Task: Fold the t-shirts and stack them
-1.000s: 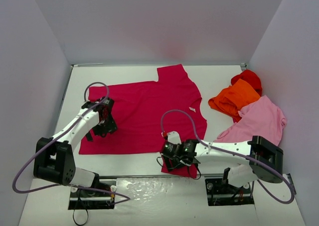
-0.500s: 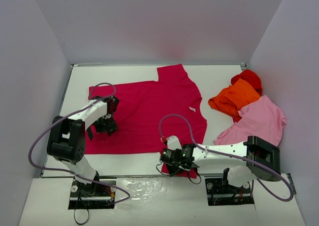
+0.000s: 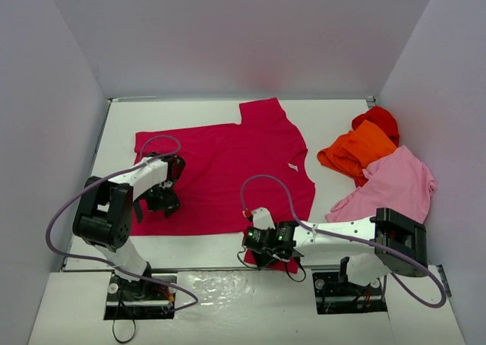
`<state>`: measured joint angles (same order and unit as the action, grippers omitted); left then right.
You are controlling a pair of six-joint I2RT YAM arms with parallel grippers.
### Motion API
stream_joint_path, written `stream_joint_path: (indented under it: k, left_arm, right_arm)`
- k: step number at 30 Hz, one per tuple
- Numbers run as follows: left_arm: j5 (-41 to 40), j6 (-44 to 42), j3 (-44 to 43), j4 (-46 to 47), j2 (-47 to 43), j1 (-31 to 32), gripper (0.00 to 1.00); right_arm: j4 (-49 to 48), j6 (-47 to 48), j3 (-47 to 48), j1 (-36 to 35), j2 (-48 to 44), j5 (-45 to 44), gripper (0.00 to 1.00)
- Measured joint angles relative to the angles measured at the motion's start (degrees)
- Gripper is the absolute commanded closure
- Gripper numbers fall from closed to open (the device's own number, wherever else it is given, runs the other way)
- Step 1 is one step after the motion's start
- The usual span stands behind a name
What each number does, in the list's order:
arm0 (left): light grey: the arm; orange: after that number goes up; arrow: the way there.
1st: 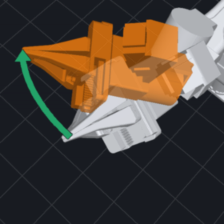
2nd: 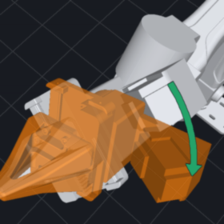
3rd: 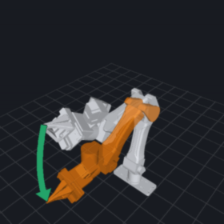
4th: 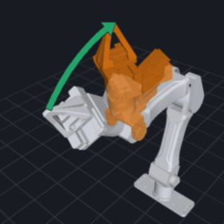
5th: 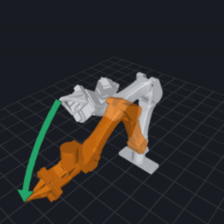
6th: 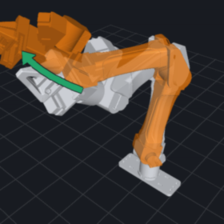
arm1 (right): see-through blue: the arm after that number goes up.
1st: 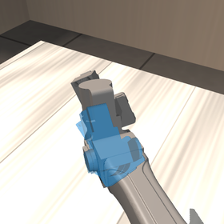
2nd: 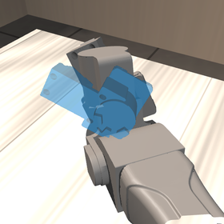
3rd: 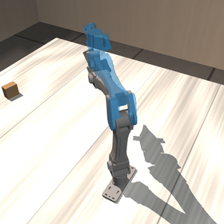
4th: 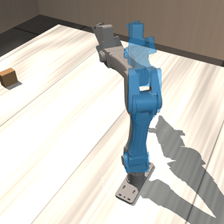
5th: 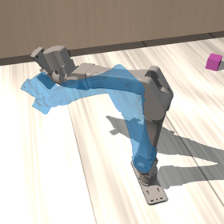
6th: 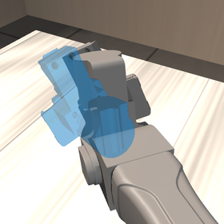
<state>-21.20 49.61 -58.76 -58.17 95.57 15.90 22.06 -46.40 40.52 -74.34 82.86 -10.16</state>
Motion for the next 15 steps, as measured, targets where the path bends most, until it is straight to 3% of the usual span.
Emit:
stream_joint_path:
  k: [11, 15]
  left_arm:
    - [-0.9, 1.3, 0.4, -0.4, 1.1, 2.4, 0.13]
    - [-2.2, 1.9, -0.3, -1.4, 2.4, 3.4, 0.31]
  right_arm:
    - [-6.1, -1.6, -6.0, 0.0, -5.0, 0.1, 0.48]
    - [-6.9, -2.4, -6.9, 0.0, -6.1, 0.0, 0.5]
